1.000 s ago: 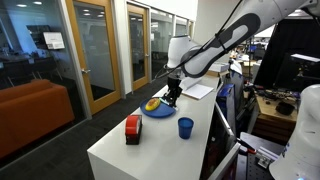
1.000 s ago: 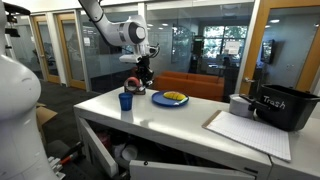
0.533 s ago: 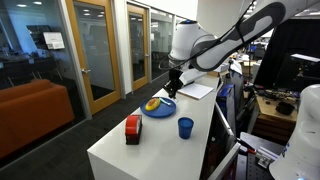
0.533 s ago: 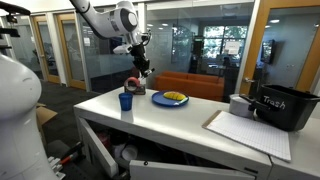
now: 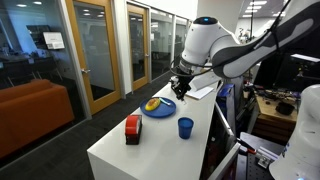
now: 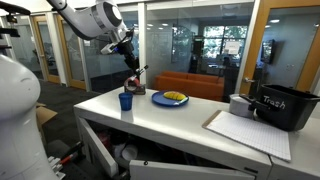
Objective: Pick up the marker and put it in the cup
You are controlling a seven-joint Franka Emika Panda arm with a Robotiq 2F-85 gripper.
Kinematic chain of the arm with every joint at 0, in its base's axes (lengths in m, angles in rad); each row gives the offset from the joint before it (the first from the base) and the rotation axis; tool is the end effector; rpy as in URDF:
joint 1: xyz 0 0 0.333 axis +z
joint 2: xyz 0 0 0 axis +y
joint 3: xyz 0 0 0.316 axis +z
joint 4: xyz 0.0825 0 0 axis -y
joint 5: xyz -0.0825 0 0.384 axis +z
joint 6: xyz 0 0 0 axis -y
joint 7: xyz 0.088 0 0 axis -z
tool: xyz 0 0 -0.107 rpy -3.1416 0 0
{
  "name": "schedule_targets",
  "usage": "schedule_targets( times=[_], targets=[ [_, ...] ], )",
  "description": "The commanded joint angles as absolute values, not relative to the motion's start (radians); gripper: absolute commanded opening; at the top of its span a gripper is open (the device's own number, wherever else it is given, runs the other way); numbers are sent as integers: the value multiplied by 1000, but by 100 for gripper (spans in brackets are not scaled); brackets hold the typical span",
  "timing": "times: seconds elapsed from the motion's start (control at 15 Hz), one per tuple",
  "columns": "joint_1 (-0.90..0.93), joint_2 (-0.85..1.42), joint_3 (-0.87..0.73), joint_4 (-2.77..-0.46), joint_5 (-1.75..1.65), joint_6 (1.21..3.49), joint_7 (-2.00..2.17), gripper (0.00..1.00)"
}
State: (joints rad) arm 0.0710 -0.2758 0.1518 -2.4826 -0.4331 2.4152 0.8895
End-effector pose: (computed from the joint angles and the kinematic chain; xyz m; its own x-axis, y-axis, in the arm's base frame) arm 0.4490 0.1001 0.4104 0.8727 -0.3117 0.3758 -0.3828 -0.9146 0.1303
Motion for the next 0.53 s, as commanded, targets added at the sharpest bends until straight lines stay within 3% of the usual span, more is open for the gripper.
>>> schedule_targets(
  times=[0.0, 0.47],
  targets=[
    [66, -351, 244, -2591, -426, 2447, 1040, 5],
    [77, -410, 330, -2646, -427, 2452, 1200, 5]
  ],
)
